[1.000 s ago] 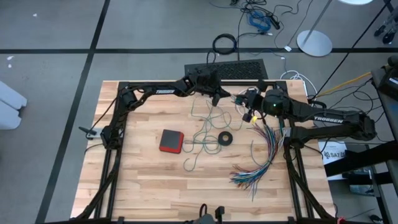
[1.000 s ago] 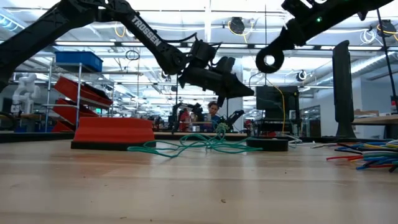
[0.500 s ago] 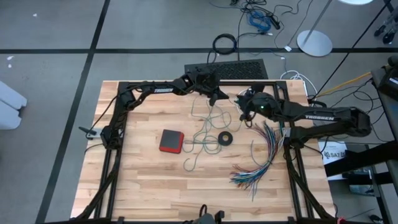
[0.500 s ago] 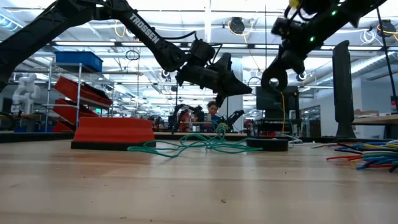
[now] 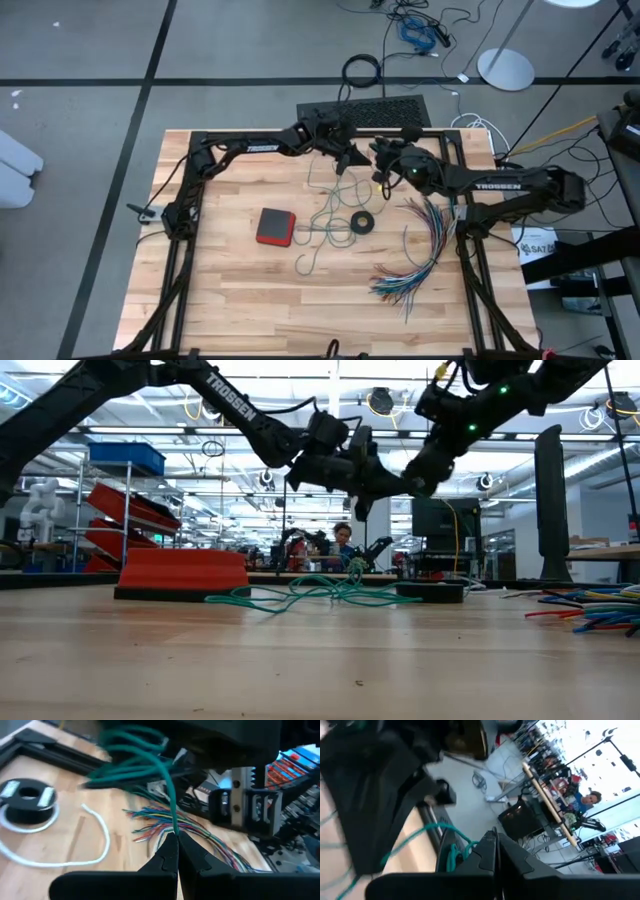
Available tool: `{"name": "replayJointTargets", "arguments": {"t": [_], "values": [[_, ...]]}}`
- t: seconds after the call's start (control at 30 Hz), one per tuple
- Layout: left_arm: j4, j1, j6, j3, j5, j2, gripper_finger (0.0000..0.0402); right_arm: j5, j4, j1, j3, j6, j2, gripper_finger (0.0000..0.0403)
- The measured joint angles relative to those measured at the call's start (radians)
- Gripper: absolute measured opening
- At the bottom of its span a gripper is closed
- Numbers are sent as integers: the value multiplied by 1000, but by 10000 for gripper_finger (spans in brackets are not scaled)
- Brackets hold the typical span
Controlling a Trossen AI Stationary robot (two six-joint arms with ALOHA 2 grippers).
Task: Coiling cords
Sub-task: Coil the green wire cable on the spool
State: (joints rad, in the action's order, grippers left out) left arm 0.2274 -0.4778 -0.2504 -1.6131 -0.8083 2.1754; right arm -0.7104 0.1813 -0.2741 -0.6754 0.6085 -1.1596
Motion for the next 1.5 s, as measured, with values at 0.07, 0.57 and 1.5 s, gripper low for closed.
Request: {"name": "replayJointTargets", "arguments": {"t": [0.07,0.57,1.5], "values": [[19,12,1,0,-1,-2,0,0,57,0,0,6,-22,0],[130,55,-5,2,107,-2,0,10,336,-1,1,-19,-119,0],[825,65,-92,122,341,-24,0,213,701,-41,-64,-202,-122,0]]}}
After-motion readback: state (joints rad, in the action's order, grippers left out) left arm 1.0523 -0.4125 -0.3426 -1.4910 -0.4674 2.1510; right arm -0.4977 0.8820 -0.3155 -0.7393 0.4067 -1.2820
